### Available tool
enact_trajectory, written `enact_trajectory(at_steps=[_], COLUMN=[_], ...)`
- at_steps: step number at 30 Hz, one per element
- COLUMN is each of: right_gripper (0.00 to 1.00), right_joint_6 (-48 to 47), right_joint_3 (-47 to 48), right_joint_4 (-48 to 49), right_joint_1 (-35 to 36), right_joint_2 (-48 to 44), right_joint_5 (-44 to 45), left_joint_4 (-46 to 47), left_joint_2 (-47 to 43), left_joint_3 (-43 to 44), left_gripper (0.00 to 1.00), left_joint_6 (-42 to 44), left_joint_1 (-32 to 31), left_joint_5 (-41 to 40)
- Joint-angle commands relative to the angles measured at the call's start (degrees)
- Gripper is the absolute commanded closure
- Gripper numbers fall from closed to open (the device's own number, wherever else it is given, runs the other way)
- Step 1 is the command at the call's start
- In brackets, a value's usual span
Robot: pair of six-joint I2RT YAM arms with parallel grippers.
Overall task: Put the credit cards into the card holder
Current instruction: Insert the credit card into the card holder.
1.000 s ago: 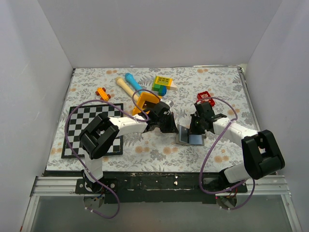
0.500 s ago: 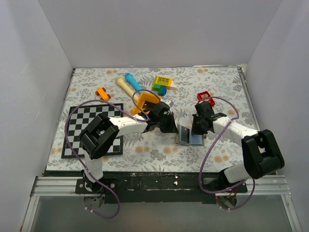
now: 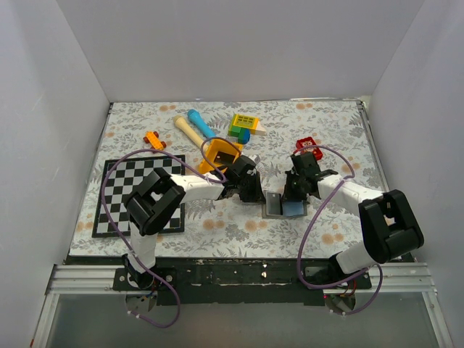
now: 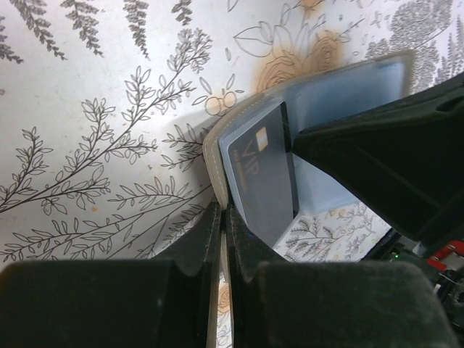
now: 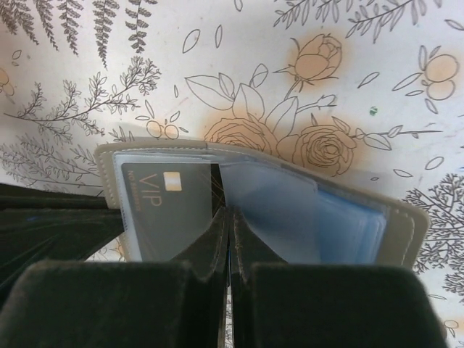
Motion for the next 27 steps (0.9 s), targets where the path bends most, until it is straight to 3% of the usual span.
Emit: enact_trajectory(at_steps=[1,10,27], right_gripper=[0.99,0.99,0.99], right_joint_6=[0.23,0.49,0.14], right_joint_3=[-0.92,-1.10,-1.10], right_joint_4=[3.48,4.63,-2.49], right_joint_1=[0.38,0.38,0.38], right_joint_2=[0.48,0.92,-2.68], right_joint_5=[-3.34,-5.71,0.53], left_joint_4=[-0.16,-0.16,-0.07], left_joint_2=[0.29,0.29,0.11], left_joint_3=[0.75,0.58,0.05], left_gripper=[1.00,1.00,1.00], left_joint_6=[0.50,0.77,0.77], left_joint_1=[-0.38,-0.29,-0.38], left_joint_5=[0.26,-0.01,-0.36])
